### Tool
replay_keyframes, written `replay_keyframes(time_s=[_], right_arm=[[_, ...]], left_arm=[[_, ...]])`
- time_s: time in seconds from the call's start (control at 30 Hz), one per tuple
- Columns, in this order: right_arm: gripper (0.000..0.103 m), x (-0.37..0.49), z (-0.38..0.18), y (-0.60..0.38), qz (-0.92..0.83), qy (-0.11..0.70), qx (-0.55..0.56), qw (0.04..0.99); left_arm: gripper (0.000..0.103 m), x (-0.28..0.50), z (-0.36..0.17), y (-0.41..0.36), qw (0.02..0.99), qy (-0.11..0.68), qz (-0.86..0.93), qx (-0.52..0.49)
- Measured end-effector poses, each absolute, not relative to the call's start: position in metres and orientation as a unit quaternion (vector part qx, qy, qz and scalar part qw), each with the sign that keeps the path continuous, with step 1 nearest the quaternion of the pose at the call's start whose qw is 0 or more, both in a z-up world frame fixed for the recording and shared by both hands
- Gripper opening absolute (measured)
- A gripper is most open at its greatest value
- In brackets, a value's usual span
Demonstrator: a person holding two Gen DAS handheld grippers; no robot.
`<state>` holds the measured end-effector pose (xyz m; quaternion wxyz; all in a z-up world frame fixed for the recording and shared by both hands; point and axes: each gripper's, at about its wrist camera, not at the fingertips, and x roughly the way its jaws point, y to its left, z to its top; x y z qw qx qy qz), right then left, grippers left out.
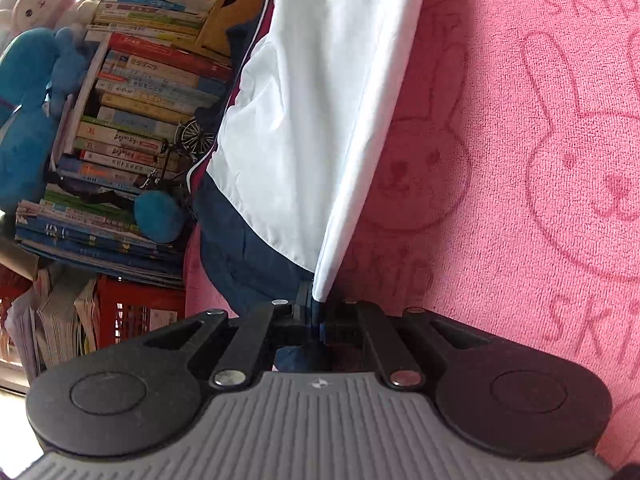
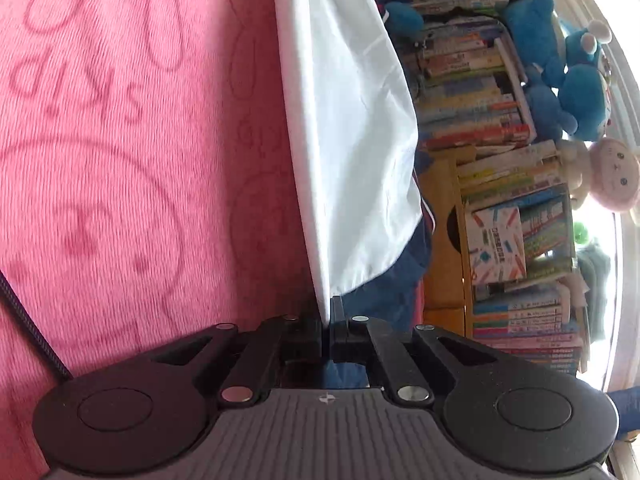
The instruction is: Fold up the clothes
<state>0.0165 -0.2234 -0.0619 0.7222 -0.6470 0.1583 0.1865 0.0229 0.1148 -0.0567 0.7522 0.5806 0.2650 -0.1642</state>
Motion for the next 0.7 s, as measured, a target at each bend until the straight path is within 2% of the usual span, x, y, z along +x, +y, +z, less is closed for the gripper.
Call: replay_keyframes(time_s=[0.27, 0.37, 0.43, 0.5, 0.57, 0.7], right_arm=[[0.008, 0.001, -0.066, -0.237, 0.169, 0.159, -0.657, 0.717], [0.026, -0.015, -0.053, -0.219, 0.189, 0.152, -0.639, 0.730], [0.054, -0.027, -0.042, -0.205, 0.209, 0.145, -0.624, 0.739], [0.069, -0.038, -0.031, -0.190, 0.230, 0.137, -0.608, 0.747], [0.073, -0.050, -0.021, -0.173, 0.251, 0.127, -0.593, 0.755], [0.074, -0.062, -0.026, -0.103, 0.309, 0.072, -0.568, 0.759]], left_arm=[[0.000, 0.021, -0.054, 0.113, 0.769, 0.263, -0.163, 0.560], [0.000, 0.024, -0.048, 0.117, 0.782, 0.274, -0.173, 0.533], [0.000, 0.028, -0.042, 0.118, 0.792, 0.286, -0.179, 0.509], [0.000, 0.030, -0.037, 0.119, 0.797, 0.296, -0.185, 0.492], [0.000, 0.033, -0.035, 0.120, 0.802, 0.301, -0.189, 0.479], [0.000, 0.035, -0.031, 0.123, 0.809, 0.307, -0.195, 0.461]])
